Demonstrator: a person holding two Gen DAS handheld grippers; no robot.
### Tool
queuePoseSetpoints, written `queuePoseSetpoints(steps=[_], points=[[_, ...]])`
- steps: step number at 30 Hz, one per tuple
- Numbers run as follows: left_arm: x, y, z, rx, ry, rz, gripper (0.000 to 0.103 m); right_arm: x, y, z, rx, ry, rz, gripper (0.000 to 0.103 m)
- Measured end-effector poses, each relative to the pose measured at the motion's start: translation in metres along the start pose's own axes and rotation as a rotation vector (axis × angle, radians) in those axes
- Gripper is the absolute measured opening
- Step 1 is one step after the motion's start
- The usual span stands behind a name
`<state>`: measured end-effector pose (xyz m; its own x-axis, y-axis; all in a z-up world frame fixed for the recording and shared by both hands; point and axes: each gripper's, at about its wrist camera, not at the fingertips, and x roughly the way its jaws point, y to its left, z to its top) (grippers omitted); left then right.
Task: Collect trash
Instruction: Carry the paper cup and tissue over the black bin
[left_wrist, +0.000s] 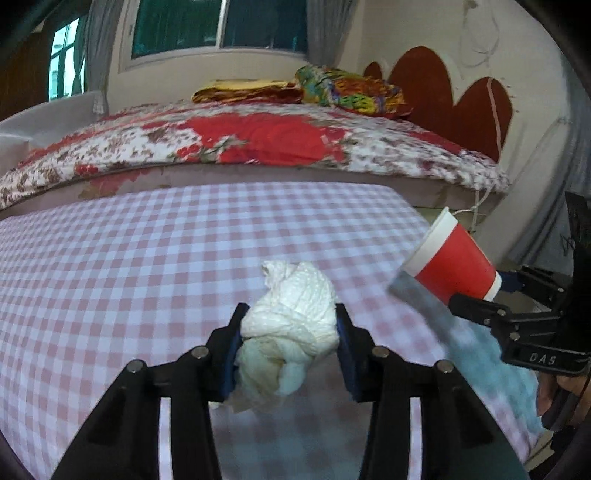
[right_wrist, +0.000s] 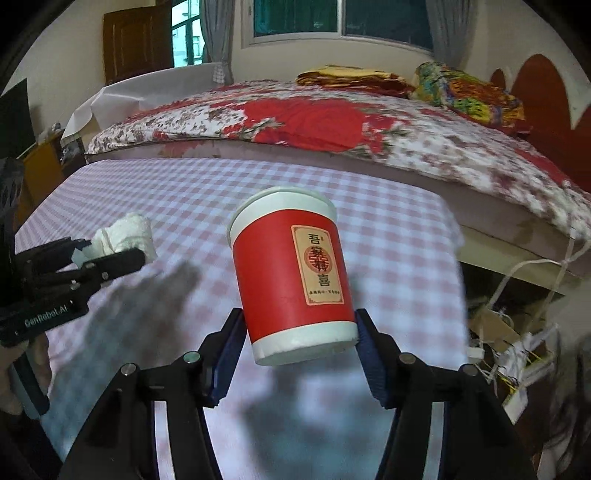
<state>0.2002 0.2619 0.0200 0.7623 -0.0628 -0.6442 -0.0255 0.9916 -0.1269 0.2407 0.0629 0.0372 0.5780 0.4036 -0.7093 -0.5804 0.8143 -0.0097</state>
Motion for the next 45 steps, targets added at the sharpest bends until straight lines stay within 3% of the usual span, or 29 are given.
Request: queuePoseSetpoints(steps=[16, 27, 37, 45], points=[[-0.055, -0.088, -0.043, 0.044, 0.011, -0.047, 0.046, -0.111, -0.055, -0.073, 0.08, -0.057, -0.073, 0.06], [-0.069, -0.16, -0.053, 0.126, 0.015, -0.12, 0.046, -0.185, -0.127, -0.146, 0.202, -0.064, -0.218, 0.059], [-0.065, -0.22, -0.053, 0.215, 0.028, -0.189, 0.046, -0.216, -0.171, -0.19, 0.287, -0.054, -0.291, 0.059], [-0.048, -0.266, -0.062, 0.286, 0.066, -0.249, 0.046, -0.215, -0.192, -0.225, 0.323, -0.019, -0.33, 0.059]])
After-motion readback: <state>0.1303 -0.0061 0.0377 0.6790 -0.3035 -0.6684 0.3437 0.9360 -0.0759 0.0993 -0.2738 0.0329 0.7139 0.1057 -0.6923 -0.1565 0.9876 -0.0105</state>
